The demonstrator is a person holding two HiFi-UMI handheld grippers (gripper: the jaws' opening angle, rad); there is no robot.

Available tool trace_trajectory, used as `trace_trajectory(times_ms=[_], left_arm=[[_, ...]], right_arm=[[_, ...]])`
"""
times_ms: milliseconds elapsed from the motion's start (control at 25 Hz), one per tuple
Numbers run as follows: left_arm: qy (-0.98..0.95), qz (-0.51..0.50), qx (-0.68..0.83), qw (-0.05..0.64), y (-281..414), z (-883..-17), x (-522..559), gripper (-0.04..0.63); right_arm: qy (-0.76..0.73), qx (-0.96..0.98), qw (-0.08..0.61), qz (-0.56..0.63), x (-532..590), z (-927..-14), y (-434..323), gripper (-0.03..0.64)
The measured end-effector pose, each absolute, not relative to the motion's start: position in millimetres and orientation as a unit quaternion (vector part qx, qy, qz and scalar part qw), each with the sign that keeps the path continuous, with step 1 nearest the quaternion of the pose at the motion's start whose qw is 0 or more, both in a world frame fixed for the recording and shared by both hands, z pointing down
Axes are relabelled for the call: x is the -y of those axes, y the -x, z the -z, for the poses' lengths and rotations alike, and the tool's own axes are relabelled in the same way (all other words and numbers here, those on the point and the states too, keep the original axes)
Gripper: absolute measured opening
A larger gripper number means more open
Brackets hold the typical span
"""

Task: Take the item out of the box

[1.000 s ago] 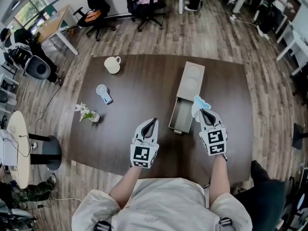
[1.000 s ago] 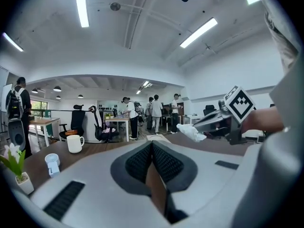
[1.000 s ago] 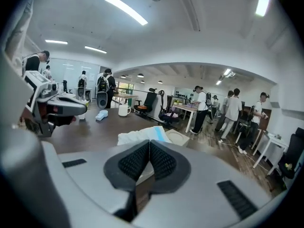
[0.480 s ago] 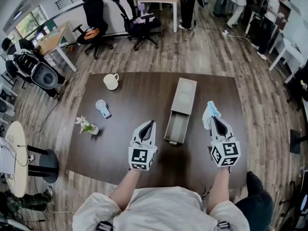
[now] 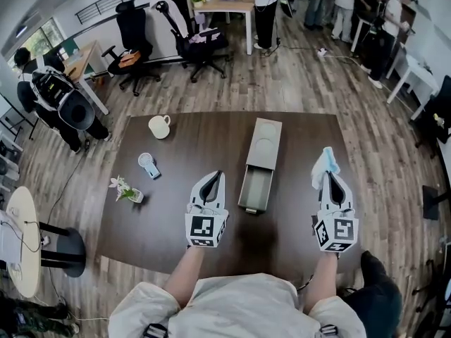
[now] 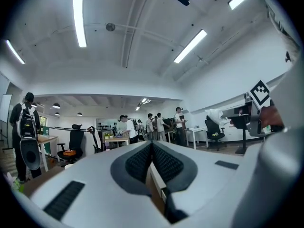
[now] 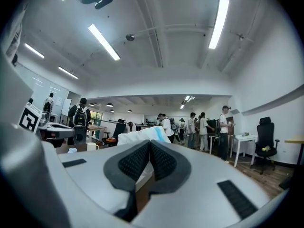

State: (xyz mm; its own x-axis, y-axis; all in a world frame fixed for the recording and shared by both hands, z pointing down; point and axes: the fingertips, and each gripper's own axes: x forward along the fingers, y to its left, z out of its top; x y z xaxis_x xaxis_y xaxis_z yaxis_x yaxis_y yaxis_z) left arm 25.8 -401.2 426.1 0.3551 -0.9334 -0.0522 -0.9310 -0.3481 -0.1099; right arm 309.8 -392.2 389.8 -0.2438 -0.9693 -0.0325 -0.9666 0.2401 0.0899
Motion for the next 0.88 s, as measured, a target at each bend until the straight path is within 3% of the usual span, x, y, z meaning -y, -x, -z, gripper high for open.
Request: trace_trajectory(times_ms=[400, 880], left_arm=[[0.811, 0.008, -0.578, 0.092, -18, -418, 393, 0.003], [0.811, 0.011, -0.579, 0.082, -19, -421, 393, 0.003]], right_arm=[[-0.657, 0.747, -0.030, 0.096, 376, -382, -318, 0.002], [-0.645, 0.758, -0.022, 0.093, 378, -382, -310, 0.002]])
